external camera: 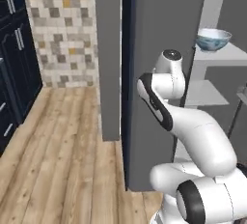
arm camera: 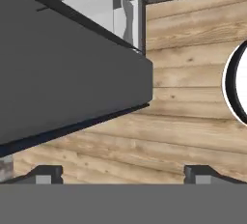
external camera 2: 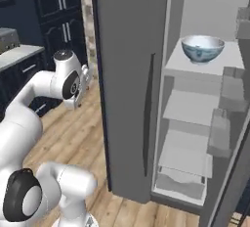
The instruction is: Move the glass cup from next to the sink to the open cabinet. Then, move the bowl with the lemon to the fridge to clear the area for faucet cleaning.
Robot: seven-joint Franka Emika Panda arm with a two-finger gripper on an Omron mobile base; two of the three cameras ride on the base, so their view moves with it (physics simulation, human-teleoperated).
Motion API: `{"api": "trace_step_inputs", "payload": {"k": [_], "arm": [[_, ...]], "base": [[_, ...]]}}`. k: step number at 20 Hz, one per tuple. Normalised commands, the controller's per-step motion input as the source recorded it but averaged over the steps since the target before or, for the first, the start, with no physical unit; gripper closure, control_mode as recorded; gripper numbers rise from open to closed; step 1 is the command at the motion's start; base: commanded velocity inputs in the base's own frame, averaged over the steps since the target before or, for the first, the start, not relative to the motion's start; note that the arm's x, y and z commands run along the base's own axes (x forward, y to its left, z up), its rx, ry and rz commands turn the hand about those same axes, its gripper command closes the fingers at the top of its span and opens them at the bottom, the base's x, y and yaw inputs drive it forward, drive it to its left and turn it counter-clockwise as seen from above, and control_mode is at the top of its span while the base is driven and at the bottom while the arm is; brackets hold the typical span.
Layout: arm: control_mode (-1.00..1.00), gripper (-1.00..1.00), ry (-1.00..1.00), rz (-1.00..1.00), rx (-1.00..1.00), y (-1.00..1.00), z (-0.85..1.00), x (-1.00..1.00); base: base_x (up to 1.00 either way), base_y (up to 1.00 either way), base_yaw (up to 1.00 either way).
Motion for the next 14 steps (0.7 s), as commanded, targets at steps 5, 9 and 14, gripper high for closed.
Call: {"api": "trace_step_inputs", "payload": {"k": [5, 9, 14], "arm": [[1.0, -1.0, 0.0, 0.0, 0.0, 0.0, 0.0, 0.0], [1.0, -1.0, 0.0, 0.0, 0.0, 0.0, 0.0, 0.0], [1.0, -1.0, 0.0, 0.0, 0.0, 0.0, 0.0, 0.0]], "base": [[0.0, 0.0, 1.0], [0.0, 0.02, 1.0], [0.0, 0.09, 0.98]]}}
